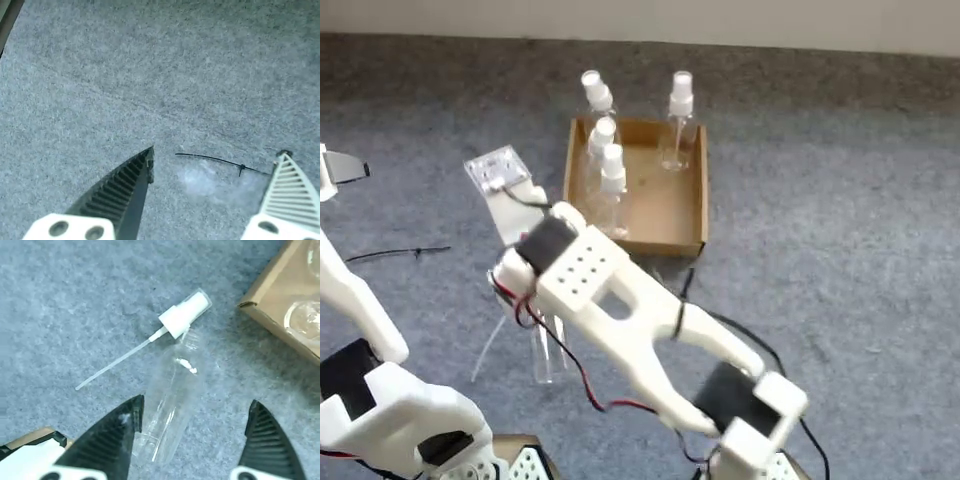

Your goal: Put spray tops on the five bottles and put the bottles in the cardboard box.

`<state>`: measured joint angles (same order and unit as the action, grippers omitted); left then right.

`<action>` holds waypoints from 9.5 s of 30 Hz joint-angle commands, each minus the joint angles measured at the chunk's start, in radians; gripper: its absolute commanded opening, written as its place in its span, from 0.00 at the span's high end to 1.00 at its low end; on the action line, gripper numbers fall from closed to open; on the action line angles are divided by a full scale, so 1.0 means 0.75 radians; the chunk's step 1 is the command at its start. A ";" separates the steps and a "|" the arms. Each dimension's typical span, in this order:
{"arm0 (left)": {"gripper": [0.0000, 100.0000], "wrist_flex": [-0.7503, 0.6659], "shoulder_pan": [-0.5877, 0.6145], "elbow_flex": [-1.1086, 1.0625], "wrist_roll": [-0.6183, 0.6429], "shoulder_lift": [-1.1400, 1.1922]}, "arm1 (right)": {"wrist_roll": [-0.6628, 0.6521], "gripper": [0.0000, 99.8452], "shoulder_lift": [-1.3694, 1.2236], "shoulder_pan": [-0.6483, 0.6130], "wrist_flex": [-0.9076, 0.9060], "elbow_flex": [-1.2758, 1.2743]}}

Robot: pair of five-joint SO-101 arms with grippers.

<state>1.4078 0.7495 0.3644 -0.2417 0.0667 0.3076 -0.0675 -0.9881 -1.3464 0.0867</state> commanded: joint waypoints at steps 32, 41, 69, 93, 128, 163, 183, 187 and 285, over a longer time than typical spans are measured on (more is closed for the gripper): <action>0.66 0.014 -0.005 0.052 -0.010 -0.011 | -0.485 1.00 0.621 0.038 0.097 -0.709; 0.66 0.301 -0.228 -0.005 -0.119 -0.130 | -0.851 1.00 0.965 1.083 -0.013 -0.719; 0.75 -0.532 -0.825 -1.214 -0.188 -0.216 | -0.884 0.89 0.218 1.591 0.883 -1.177; 0.93 -0.632 -0.817 -1.149 -0.125 0.001 | -0.927 0.86 0.220 1.707 0.877 -1.181; 0.93 -0.583 -0.797 -1.151 0.237 0.011 | -0.898 0.68 0.202 1.707 0.543 -0.566; 0.93 -0.585 -0.799 -1.157 0.237 0.013 | -0.900 0.75 -0.568 1.742 0.042 0.294; 0.93 -0.583 -0.795 -1.159 0.237 0.013 | -0.896 0.86 -0.560 1.744 -0.021 0.306; 0.93 -0.579 -0.793 -1.110 0.237 -0.017 | -0.837 0.88 -0.508 1.734 -0.130 0.402; 0.93 -0.573 -1.932 -0.132 0.237 -0.844 | -0.569 0.99 2.417 0.617 1.093 -1.934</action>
<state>0.9551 -0.6544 0.2110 -0.0713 -0.5485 -0.1297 1.7430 -0.5386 -0.5516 -1.3694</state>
